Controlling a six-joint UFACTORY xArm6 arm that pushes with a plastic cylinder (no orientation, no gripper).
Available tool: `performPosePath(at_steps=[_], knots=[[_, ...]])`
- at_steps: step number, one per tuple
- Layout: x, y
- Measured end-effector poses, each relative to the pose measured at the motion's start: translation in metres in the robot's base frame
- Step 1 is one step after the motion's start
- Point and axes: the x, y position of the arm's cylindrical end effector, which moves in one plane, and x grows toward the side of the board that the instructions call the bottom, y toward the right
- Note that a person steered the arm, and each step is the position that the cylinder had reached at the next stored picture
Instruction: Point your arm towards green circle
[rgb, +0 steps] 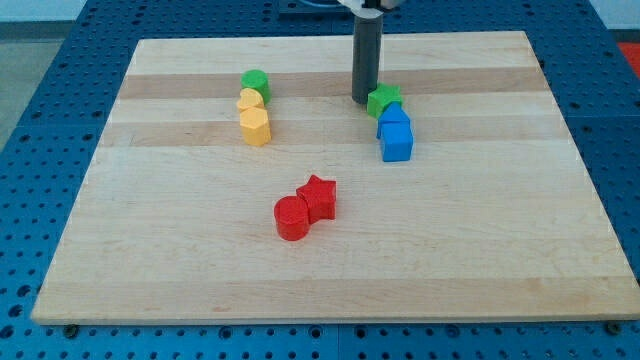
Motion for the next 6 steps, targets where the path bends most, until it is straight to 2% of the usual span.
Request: performPosePath(at_steps=[4,6], knots=[[-0.008,-0.012],[-0.009,-0.075]])
